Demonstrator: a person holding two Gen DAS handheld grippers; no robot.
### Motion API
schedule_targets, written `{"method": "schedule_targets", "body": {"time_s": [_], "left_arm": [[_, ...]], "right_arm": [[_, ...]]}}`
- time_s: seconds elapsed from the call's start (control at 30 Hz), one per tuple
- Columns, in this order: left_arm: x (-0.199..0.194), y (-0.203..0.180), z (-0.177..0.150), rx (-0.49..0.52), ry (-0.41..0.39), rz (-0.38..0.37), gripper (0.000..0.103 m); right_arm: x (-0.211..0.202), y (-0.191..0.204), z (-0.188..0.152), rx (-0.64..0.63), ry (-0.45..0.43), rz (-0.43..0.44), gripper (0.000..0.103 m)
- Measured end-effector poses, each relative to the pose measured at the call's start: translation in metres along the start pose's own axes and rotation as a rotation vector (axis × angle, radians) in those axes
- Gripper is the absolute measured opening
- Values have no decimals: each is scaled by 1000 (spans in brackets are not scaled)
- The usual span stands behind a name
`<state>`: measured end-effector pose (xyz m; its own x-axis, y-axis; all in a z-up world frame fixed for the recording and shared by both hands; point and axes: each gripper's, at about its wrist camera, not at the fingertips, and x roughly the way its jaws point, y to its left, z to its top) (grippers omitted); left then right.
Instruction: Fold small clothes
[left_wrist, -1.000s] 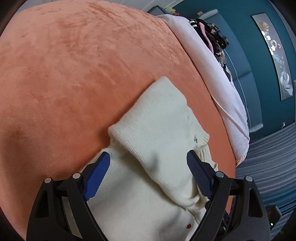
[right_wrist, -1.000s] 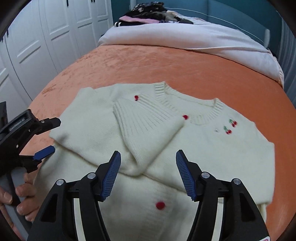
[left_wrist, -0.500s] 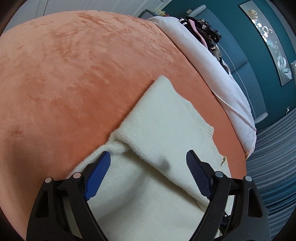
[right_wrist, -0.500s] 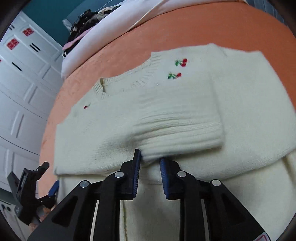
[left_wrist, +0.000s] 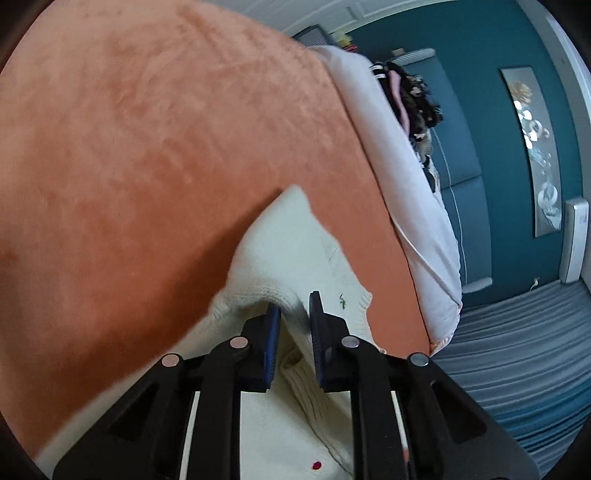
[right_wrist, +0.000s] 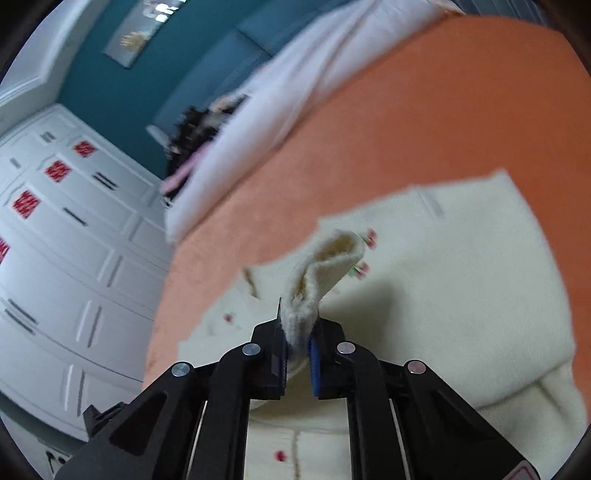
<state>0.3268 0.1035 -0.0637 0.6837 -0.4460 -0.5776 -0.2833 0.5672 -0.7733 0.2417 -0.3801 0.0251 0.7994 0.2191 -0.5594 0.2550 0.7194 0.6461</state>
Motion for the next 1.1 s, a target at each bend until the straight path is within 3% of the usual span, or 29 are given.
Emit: {"method": "schedule_targets", "body": {"time_s": [0.07,0.1,0.13,0.2,0.23,0.3,0.4,0.43,0.5,0.67,0.77,0.9,0.97,1.03,1.1], "left_arm": [[2,-2,-3,46,-7,6,15],[9,2,-7,56,6,28,15],[19,8,-12,71,20,78,15],[39,25,-23,92,53,169,10],[39,30,-26,105,37,149,10],[35,23,-28,166,22,156,10],[37,26,-26,167,23,148,10],[37,25,-27,179,16,152,10],[38,22,-32,226,0,171,10],[38,23,-33,274,0,168,10],[38,19,-39,315,-18,198,10],[38,21,-38,324,-18,188,10],[38,20,-40,345,-23,196,10],[35,19,-37,336,-3,193,11],[27,18,-32,333,27,181,14]], "right_arm": [[-24,19,6,-87,-75,52,8],[-22,16,4,-110,-80,25,8],[-5,0,-1,-102,-30,-48,8],[47,-53,-21,-13,153,-216,9],[61,-69,-32,13,203,-243,8],[42,-60,-26,0,134,-204,8],[16,-40,-14,-15,31,-95,8],[20,-41,-14,-45,34,-122,8],[55,-64,-25,-54,169,-238,8],[24,-49,-20,-85,64,-140,8],[54,-64,-32,-131,195,-258,8],[27,-53,-27,-136,86,-202,9],[42,-67,-33,-133,173,-276,10],[31,-69,-31,-98,155,-250,13],[8,-64,-29,-76,136,-272,23]]}}
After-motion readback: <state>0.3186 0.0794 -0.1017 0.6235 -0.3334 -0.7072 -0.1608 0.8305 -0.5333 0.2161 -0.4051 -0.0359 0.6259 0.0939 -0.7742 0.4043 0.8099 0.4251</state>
